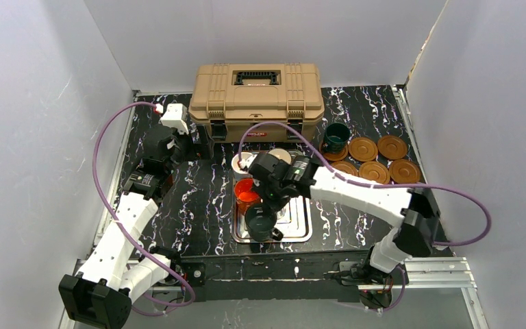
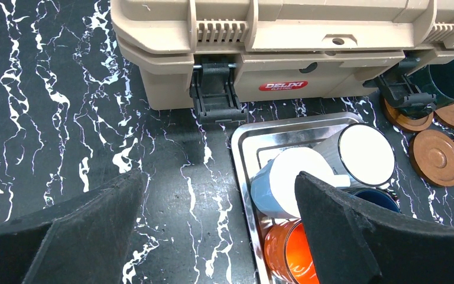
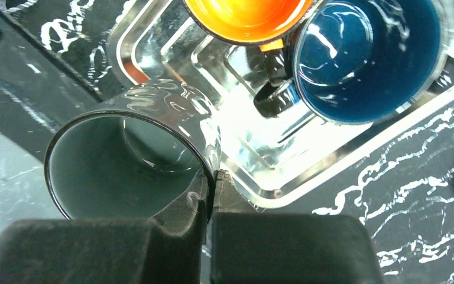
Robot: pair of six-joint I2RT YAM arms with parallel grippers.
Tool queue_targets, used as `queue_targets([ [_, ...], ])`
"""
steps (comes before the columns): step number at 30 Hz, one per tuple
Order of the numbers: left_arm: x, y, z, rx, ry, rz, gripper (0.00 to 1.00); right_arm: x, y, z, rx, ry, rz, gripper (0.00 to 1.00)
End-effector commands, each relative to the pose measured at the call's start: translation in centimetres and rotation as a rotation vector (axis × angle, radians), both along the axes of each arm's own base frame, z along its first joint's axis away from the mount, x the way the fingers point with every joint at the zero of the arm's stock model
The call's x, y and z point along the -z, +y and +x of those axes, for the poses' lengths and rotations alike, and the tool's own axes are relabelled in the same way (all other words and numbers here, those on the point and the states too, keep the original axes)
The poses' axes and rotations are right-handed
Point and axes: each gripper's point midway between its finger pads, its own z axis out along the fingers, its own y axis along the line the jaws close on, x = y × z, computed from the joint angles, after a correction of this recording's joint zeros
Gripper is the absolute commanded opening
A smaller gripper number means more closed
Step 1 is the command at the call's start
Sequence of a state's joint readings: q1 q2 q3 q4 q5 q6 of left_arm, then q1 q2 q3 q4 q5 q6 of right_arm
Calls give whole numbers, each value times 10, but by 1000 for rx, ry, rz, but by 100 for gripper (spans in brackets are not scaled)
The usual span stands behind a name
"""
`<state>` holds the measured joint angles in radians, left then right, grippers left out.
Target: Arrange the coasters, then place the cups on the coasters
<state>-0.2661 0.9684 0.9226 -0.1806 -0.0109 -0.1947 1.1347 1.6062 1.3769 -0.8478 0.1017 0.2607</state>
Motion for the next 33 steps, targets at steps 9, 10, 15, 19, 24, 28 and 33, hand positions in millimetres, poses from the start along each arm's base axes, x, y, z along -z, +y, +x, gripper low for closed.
queue_targets([
  [9, -8, 4, -5, -18, -29, 2, 98, -145, -72, 50, 525, -178, 170, 1],
  [10, -9, 5, -5, -19, -31, 0, 98, -140, -86, 58, 579, -177, 150, 1],
  [15, -10, 6, -6, -24, -36, 5, 98, -124, -144, 84, 824, -211, 107, 1],
  [19, -11, 5, -6, -18, -38, 2, 98, -117, -175, 98, 993, -253, 116, 1],
  [24, -13, 3, -6, -10, -42, -4, 98, -97, -211, 105, 1192, -273, 77, 1],
  [28, -13, 4, -7, -11, -44, -3, 98, -84, -235, 113, 1349, -289, 76, 1],
  [33, -14, 4, -7, -12, -47, -3, 98, -70, -253, 127, 1483, -293, 110, 1],
])
